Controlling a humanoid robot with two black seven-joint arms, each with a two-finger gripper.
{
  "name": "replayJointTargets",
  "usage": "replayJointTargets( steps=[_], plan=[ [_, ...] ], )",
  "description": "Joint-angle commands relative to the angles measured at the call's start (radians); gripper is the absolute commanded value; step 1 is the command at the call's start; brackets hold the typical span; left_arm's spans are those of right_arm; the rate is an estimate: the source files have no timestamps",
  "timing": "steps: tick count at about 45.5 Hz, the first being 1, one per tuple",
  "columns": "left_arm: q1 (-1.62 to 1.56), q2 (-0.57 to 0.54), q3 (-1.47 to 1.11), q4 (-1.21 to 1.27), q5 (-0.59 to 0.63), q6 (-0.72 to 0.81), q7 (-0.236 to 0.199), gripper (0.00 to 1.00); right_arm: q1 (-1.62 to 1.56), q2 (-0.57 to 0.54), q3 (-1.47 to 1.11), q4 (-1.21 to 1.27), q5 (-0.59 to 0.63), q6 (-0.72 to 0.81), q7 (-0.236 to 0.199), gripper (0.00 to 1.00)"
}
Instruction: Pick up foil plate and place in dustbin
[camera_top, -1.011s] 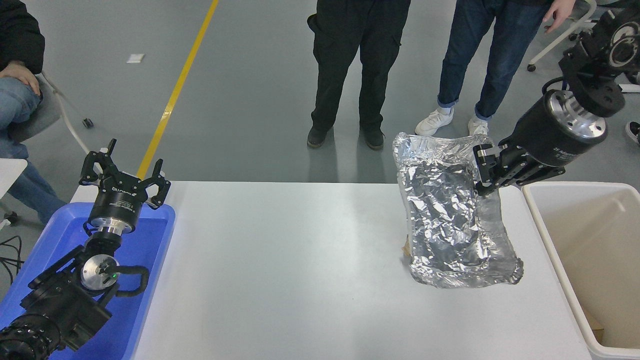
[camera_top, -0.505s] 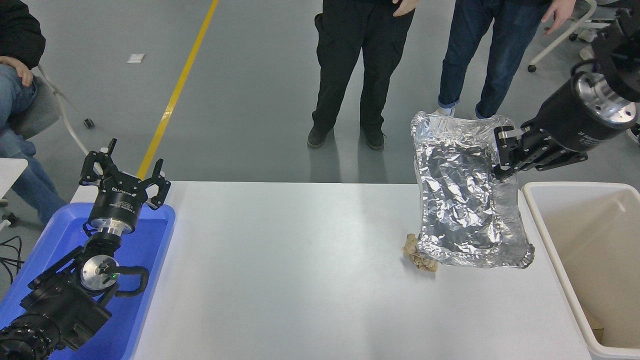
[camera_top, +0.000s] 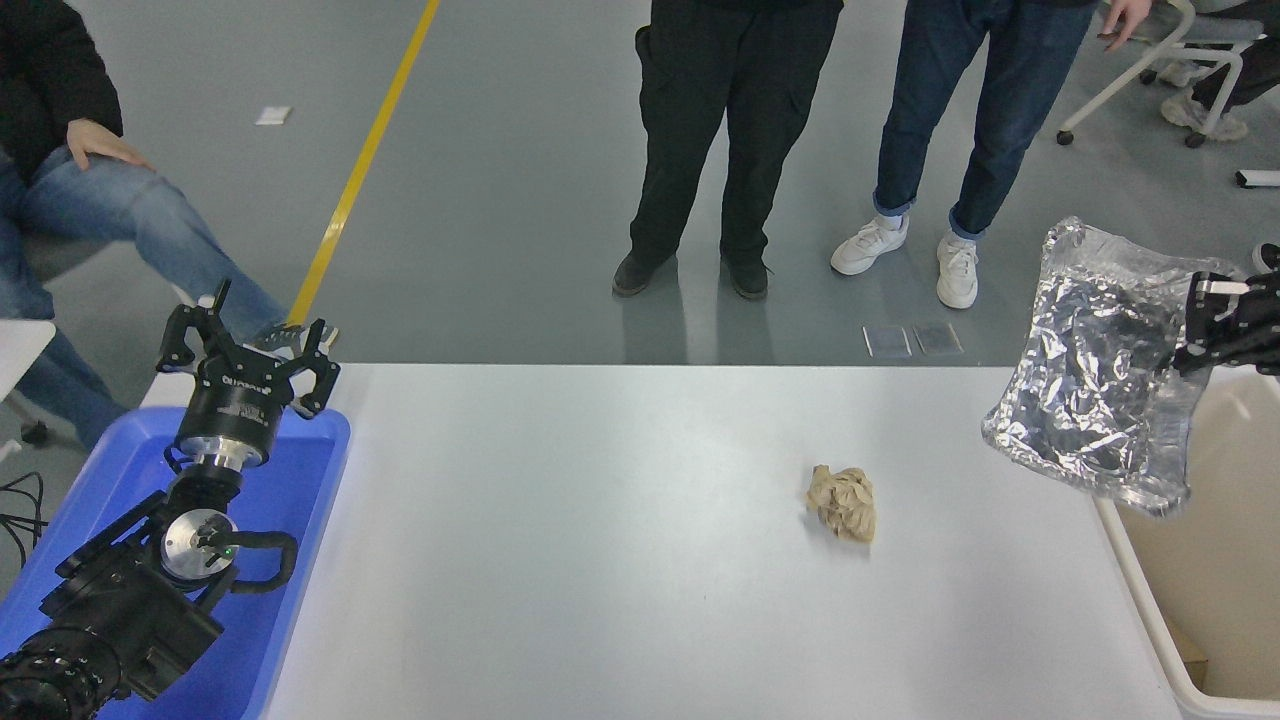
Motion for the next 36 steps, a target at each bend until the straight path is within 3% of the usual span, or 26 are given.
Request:
replayJointTargets(
  steps=[1,8,15,26,36],
  plan=[
    [0.000,0.000,-0.002,-0.001,0.000,0.000,-0.001,0.98,-0.334,-0.087,0.141,-0.171,0.034,-0.347,0.000,0.00],
    [0.000,0.000,-0.002,-0.001,0.000,0.000,-0.001,0.98,-0.653,-0.032,0.414,-0.399,0.034,-0.439,0.000,0.00],
    [0.000,0.000,-0.002,0.000,0.000,0.000,-0.001,0.98,-0.922,0.099,0.649,-0.697,0.034,-0.452,0.000,0.00],
    [0.000,0.000,-0.003,-0.001,0.000,0.000,-0.001,0.98,-1.101,0.261,0.804,-0.959,0.034,-0.467,0.000,0.00],
    [0.000,0.000,-0.002,-0.001,0.000,-0.002,-0.001,0.98,-1.163,0.300,0.821,-1.007,0.034,-0.515,0.000,0.00]
  ],
)
